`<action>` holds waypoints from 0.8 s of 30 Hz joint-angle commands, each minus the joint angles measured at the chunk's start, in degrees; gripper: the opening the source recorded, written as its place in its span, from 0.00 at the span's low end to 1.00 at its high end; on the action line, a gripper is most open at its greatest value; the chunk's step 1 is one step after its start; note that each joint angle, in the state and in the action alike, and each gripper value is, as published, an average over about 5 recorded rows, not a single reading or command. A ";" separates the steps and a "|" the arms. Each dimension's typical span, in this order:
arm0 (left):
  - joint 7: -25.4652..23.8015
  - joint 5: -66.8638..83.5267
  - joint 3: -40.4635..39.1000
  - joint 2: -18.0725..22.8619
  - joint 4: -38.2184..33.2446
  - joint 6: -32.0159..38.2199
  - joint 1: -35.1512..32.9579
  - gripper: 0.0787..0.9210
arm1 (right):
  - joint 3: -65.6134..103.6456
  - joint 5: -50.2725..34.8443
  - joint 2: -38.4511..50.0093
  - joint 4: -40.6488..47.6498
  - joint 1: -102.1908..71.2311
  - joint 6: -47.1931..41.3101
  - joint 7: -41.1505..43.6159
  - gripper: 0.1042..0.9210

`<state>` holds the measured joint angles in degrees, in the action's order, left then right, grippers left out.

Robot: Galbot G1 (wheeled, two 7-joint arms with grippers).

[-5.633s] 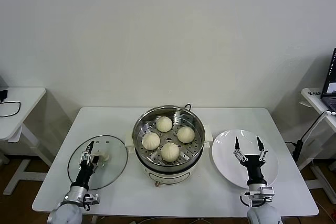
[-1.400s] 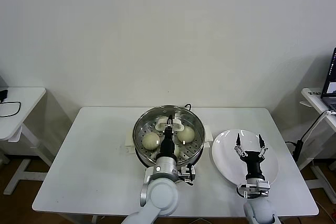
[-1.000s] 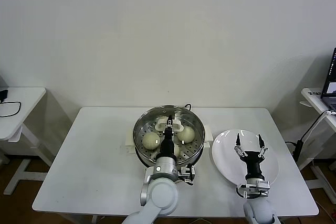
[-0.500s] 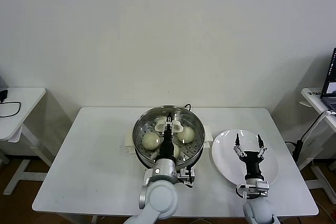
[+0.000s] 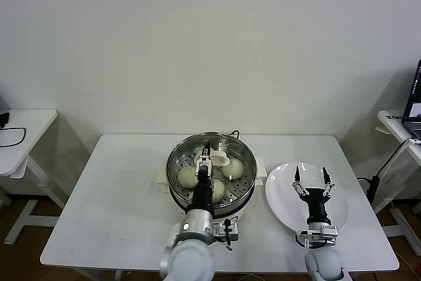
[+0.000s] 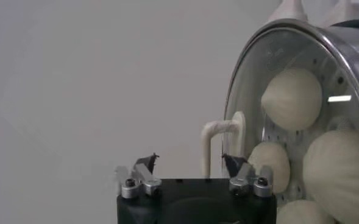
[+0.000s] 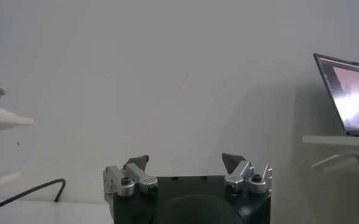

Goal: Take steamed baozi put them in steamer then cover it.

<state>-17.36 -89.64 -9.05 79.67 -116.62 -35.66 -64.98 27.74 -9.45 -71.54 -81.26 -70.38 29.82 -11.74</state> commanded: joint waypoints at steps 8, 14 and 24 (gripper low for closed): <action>31.12 66.36 26.14 -7.01 -15.14 11.58 -8.71 0.88 | -3.12 -8.42 3.12 -4.96 -2.33 -8.90 1.36 0.88; 29.47 85.17 39.51 -6.31 -5.21 27.18 -12.14 0.88 | -3.72 -10.85 3.56 -5.82 -2.67 -8.76 2.81 0.88; 22.74 91.65 45.09 -4.78 10.31 46.04 -13.06 0.88 | -4.04 -11.52 4.31 -6.65 -3.32 -9.26 2.67 0.88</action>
<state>5.07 -19.84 23.00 74.76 -119.59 -11.53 -75.21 24.16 -18.57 -67.86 -86.77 -73.16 21.93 -9.71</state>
